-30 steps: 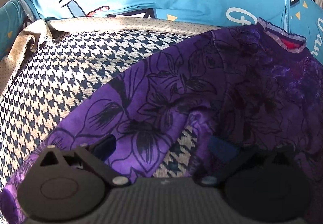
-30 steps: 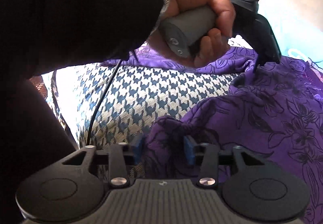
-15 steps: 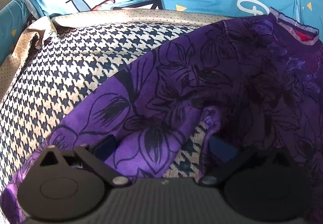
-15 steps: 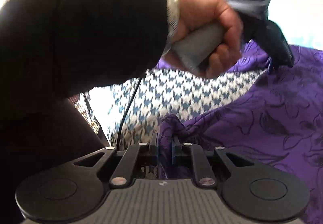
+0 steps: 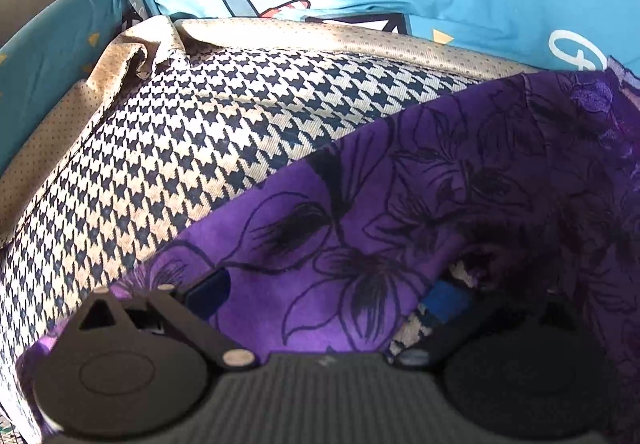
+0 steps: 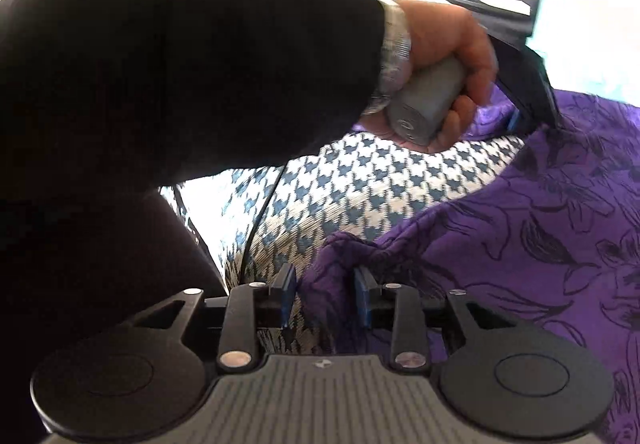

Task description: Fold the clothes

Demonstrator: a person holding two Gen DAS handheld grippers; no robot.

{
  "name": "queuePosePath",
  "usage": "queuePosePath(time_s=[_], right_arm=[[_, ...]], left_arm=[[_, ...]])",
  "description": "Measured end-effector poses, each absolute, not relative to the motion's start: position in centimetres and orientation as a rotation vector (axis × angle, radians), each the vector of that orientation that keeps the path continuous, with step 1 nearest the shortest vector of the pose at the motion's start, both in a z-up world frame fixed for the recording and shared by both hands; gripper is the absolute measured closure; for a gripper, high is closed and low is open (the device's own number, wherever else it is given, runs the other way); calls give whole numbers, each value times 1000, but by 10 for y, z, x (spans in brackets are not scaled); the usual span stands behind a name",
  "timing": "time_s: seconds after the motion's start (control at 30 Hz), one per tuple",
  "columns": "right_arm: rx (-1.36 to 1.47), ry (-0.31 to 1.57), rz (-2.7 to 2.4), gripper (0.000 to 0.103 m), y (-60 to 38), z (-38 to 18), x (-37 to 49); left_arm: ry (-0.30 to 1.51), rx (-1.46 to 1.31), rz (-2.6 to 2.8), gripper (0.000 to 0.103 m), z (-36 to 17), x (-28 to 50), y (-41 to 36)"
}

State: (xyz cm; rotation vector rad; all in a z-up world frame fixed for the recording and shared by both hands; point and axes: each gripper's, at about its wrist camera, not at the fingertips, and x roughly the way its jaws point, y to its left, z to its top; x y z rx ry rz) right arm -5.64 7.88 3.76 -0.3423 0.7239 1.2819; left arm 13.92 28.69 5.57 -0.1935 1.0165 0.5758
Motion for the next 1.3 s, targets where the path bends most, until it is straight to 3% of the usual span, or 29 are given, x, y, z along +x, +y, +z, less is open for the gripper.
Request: queuePosePath(time_s=[0.2,0.73,1.3], right_arm=[[-220,752,1215,70,61,48,-35],[-206,785,977,66,29,54,8],[-112,728,715,66,-45,76,101]], left_arm=[[984,-207,518,0,67,140,273],[1012,-170,357,0,60,154,213],[1017,-146,280,0,66,150,177]])
